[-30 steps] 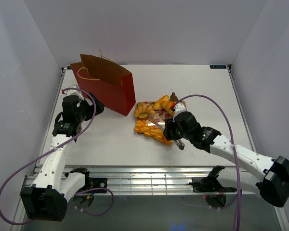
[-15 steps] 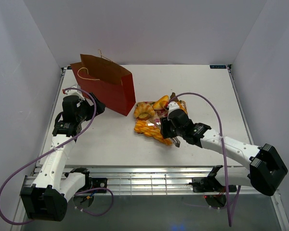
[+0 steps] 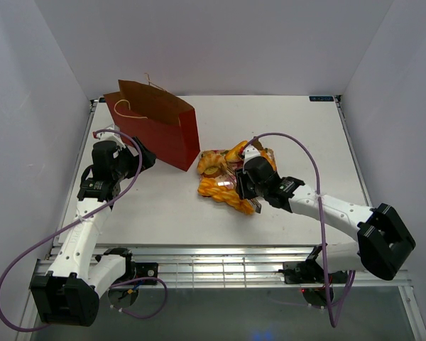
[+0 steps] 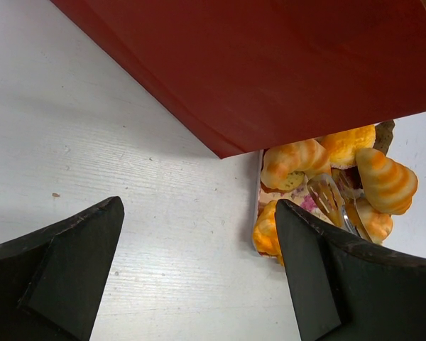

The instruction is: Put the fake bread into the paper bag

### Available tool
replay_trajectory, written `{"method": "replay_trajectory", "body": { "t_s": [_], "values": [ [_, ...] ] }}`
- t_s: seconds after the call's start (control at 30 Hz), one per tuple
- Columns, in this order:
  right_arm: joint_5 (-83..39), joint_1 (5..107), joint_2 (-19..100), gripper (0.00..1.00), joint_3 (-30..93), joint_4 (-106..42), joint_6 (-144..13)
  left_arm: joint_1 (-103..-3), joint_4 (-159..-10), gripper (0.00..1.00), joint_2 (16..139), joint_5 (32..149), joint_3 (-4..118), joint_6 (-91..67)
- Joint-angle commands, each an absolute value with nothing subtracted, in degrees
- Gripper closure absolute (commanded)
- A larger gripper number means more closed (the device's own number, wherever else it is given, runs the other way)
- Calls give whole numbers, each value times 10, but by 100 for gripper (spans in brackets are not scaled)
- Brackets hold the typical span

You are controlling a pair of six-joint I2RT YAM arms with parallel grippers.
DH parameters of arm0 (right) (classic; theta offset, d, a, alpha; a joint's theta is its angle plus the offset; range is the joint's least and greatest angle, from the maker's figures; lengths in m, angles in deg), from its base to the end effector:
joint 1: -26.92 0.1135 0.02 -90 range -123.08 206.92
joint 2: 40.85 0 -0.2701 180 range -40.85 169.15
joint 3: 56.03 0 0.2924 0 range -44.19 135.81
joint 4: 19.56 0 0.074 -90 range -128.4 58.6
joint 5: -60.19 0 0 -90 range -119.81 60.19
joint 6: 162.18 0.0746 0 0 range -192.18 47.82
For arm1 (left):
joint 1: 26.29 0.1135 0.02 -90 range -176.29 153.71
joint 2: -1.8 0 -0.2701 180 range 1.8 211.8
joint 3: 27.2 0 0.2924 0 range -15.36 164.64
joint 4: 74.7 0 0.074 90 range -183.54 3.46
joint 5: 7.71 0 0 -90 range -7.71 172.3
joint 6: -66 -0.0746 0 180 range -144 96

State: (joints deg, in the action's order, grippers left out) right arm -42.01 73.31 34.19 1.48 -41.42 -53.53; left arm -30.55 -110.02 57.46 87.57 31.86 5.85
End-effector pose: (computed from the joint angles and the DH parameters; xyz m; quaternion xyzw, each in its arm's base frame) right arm 0.2477 0.2372 0.1931 -0.1714 0.8836 0.1475 0.4100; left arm 0.2841 -0.0280 0.2755 -0.1716 0.8566 -0.1807 0.4518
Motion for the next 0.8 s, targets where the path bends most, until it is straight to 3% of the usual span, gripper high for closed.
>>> {"method": "replay_trajectory", "body": {
  "t_s": [0.0,0.23,0.77],
  "values": [
    [-417,732,334,62,42,-384,-541,-308,-1089,2,571,886,320,59],
    [-412,732,301,68,47,-390,-536,-308,-1084,2,568,892,318,57],
    [-446,732,187,69,123,-467,-548,-307,-1076,2,561,908,312,50]
  ]
}}
